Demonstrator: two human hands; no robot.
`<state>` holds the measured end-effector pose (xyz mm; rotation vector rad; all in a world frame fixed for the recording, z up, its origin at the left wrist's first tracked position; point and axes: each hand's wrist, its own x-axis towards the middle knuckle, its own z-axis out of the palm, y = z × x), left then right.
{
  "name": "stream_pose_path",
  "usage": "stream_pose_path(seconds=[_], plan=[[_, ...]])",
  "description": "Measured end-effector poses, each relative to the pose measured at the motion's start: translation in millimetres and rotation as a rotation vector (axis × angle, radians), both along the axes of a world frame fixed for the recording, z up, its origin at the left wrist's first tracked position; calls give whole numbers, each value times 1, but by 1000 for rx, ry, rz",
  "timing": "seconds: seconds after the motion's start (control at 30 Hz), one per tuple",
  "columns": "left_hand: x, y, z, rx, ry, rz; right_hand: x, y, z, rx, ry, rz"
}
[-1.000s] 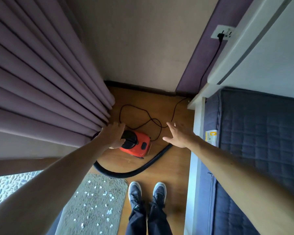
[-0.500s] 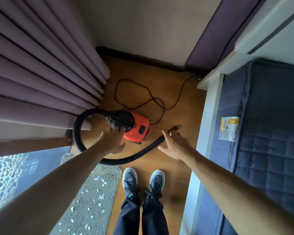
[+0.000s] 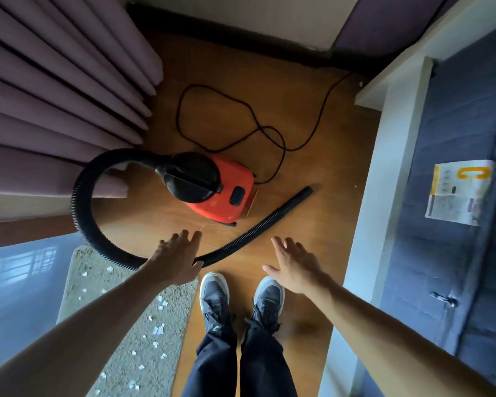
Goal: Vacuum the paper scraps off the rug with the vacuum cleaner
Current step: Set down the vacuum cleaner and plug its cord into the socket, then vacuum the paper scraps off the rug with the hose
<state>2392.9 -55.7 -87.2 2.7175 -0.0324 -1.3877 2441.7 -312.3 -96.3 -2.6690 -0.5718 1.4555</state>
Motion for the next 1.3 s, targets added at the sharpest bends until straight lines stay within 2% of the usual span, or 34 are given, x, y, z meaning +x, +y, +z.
stream_pose_path(seconds=[0.57, 0.77, 0.97, 1.2, 1.3], plan=[[-31, -21, -142, -69, 15, -24, -33, -5, -157, -20, 75, -119], [-34, -38, -179, -119, -1, 2, -31, 6, -202, -1, 150, -549], [-36, -46, -211, -146, -33, 3, -12, 34, -235, 76, 120, -1001], [-40, -50, -245, -154, -21, -32, 11, 44, -289, -29, 139, -1240], [-45, -51, -258, -169, -28, -26, 15, 37, -300, -29, 65, -1408]])
